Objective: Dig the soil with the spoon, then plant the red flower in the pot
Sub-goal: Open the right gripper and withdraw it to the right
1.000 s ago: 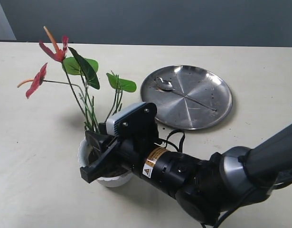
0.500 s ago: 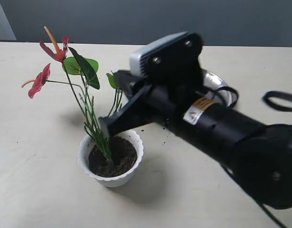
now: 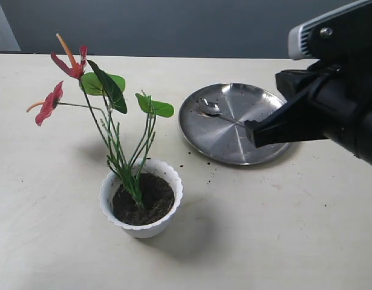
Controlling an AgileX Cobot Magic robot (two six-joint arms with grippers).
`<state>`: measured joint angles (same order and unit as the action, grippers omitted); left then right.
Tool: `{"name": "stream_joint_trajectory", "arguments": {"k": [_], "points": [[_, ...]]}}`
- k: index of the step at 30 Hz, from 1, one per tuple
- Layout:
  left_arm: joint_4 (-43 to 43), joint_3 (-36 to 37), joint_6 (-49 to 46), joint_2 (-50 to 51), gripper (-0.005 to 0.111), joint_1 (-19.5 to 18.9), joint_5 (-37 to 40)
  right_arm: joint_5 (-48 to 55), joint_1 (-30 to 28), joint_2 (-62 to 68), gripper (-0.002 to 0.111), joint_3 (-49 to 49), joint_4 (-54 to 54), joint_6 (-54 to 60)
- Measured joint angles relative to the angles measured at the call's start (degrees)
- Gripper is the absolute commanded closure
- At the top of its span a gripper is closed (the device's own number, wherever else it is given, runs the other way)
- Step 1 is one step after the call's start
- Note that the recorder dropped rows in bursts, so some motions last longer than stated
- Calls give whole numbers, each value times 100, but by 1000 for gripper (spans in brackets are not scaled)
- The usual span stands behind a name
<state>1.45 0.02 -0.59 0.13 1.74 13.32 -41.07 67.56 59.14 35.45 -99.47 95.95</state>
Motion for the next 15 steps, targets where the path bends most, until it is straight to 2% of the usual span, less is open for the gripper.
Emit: {"name": "stream_joint_trajectory", "arguments": {"k": [4, 11, 15], "points": [[0, 0, 0, 0, 106, 0, 0, -385, 0, -26, 109, 0, -30, 38], [0, 0, 0, 0, 106, 0, 0, -453, -4, -49, 109, 0, -51, 52], [0, 0, 0, 0, 106, 0, 0, -288, -418, -457, 109, 0, -62, -9]]}}
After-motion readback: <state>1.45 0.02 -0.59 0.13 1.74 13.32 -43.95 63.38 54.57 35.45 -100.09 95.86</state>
